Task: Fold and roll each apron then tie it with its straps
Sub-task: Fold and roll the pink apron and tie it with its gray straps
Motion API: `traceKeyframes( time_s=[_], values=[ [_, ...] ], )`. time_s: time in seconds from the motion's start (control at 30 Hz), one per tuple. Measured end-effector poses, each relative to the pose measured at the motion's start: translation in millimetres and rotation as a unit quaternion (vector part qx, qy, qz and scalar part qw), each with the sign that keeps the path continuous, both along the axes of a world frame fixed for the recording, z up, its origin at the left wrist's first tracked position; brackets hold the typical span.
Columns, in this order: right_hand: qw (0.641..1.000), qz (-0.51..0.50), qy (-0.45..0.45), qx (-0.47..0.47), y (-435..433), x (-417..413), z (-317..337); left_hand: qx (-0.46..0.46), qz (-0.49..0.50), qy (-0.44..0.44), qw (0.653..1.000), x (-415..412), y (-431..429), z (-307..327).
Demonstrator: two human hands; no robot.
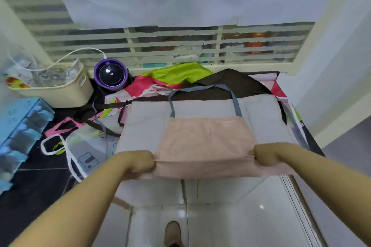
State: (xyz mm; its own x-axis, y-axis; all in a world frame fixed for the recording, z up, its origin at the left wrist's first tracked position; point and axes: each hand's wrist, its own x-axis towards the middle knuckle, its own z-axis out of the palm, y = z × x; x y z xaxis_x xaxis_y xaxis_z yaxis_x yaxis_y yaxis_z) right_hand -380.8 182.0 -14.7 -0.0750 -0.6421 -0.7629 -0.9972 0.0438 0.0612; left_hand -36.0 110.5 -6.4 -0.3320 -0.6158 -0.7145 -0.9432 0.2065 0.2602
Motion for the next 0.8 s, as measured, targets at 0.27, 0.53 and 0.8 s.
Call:
traceKeyframes(
  time_s=[0.27,0.53,0.8],
  values=[
    [0.997,0.011,0.063,0.043,-48,2,30,0.002,-0.059,-0.193,0.979,-15,-47,41],
    [0.998,-0.032,0.045,-0.007,-114,5,20,-0.058,-0.041,-0.144,0.987,-23,-121,14],
    [0.998,-0.059,0.000,-0.012,-161,-7,-18,-0.017,-0.058,-0.134,0.989,-29,-183,-31]
  ],
)
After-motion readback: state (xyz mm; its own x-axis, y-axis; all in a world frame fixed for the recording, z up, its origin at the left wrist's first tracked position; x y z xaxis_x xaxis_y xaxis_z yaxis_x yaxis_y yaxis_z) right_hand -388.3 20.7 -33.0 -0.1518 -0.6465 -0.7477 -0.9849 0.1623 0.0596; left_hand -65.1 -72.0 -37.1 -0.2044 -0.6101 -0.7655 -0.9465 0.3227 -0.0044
